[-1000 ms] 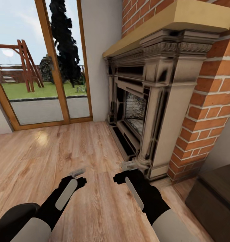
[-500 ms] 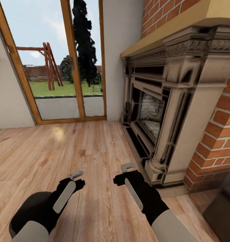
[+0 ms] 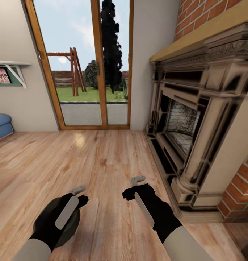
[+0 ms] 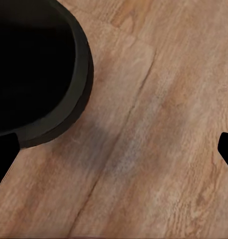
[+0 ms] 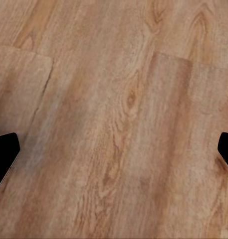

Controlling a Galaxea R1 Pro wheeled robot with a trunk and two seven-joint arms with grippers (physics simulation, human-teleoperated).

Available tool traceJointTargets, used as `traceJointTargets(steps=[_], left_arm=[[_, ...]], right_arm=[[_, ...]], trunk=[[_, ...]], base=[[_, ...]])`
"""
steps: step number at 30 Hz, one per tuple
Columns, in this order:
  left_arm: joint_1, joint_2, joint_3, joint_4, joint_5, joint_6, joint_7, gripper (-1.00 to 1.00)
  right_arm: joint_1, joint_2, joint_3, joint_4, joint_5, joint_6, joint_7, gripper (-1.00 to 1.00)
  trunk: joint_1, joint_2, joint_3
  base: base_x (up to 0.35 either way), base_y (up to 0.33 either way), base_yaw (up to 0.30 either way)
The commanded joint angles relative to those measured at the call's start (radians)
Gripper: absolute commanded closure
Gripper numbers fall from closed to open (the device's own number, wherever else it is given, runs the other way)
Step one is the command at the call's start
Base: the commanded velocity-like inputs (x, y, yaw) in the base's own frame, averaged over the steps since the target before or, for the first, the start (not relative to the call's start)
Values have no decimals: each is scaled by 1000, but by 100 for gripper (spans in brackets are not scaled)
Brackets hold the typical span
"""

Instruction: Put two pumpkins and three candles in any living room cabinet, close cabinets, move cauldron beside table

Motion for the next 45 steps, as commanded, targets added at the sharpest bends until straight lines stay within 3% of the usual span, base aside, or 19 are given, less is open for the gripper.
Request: traceJointTargets(steps=[1, 45], left_arm=[[-1, 1, -4, 1, 9, 0, 9, -100], [15, -2, -11, 62, 12, -35, -56, -100]], right_arm=[[-1, 0, 1, -1, -10, 3, -9, -100], [-1, 0, 4, 5, -4, 3, -8, -100]], trunk=[[0, 0, -1], [0, 0, -1]], base=[[0, 0, 297], [0, 1, 297]])
